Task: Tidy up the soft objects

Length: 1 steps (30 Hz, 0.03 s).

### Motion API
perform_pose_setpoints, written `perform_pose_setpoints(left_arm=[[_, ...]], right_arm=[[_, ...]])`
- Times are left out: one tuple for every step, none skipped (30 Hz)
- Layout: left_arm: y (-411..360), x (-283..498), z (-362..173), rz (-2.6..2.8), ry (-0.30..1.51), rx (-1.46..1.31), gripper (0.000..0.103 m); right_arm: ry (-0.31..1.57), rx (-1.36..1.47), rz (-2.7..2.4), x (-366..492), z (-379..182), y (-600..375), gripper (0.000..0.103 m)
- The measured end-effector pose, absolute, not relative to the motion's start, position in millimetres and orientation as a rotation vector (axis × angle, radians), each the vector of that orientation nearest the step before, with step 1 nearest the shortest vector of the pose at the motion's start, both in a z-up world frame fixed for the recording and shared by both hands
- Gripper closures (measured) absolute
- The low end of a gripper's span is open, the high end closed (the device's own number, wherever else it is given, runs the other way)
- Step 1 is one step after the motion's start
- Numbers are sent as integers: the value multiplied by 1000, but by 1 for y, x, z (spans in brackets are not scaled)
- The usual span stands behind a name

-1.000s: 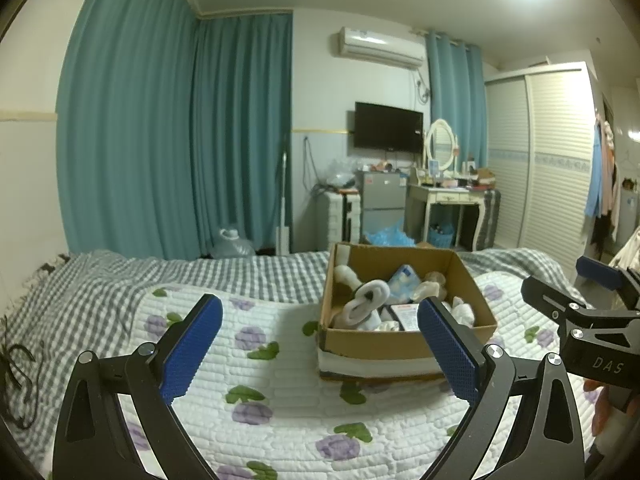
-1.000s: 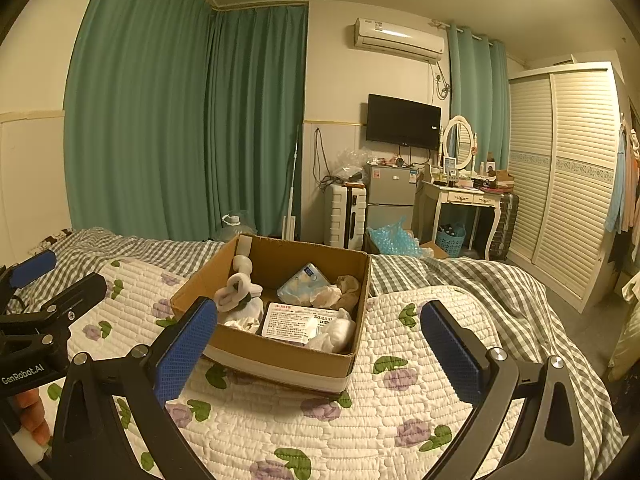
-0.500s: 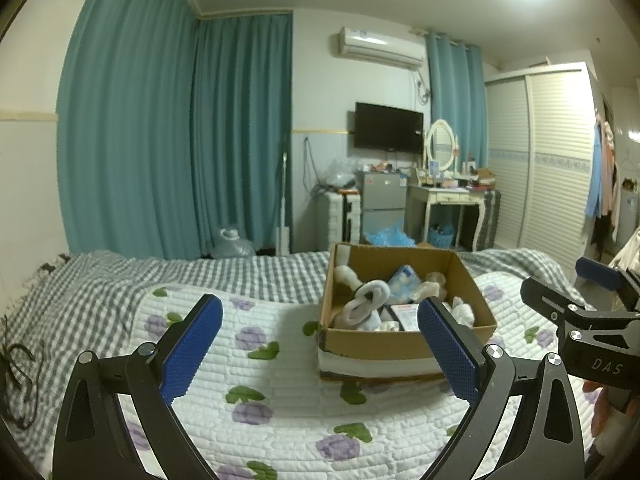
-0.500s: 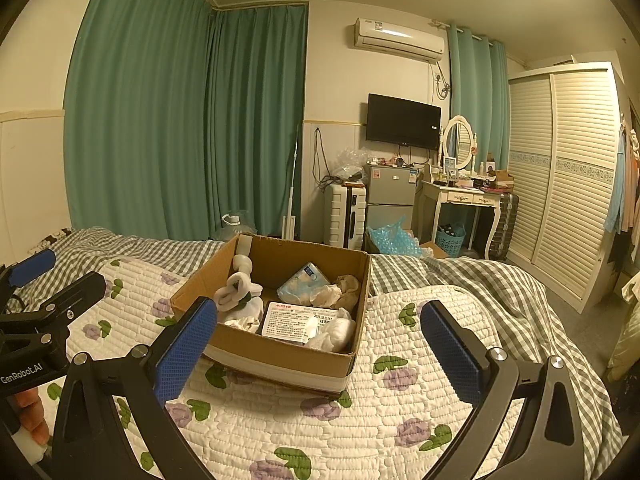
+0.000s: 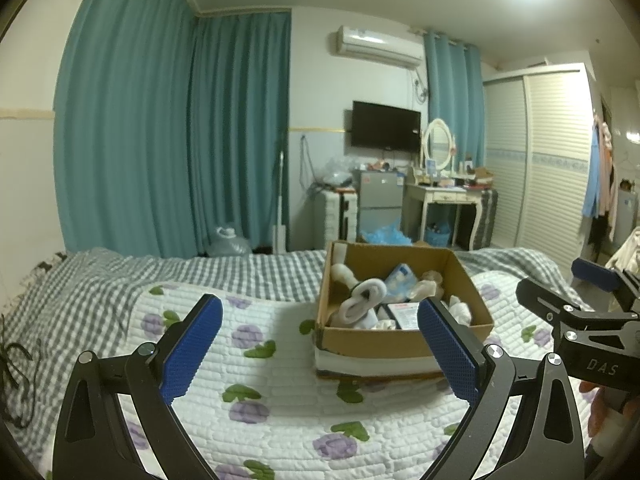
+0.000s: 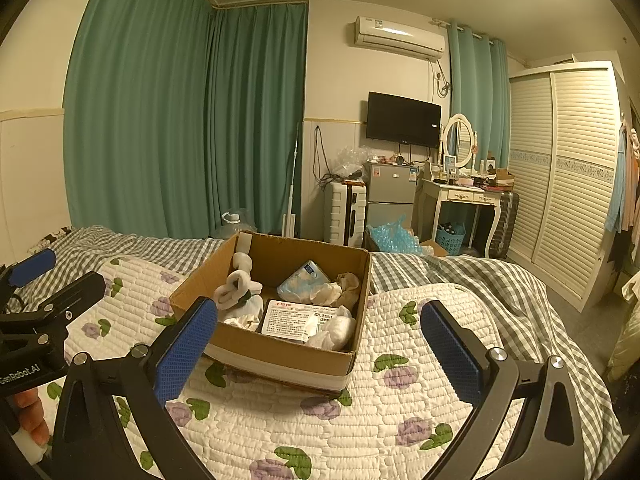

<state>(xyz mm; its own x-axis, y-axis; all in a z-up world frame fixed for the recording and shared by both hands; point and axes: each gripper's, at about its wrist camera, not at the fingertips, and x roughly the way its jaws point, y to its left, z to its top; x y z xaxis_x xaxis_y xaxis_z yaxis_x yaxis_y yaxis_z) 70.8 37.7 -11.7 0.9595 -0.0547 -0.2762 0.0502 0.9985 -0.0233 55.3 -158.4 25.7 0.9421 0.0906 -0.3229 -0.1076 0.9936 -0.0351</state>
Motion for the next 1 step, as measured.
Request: perform_pose_setpoints(left_arm=[[37, 71, -12, -53, 281, -16, 3]], right_arm=[[327, -52, 101, 55, 26, -158, 1]])
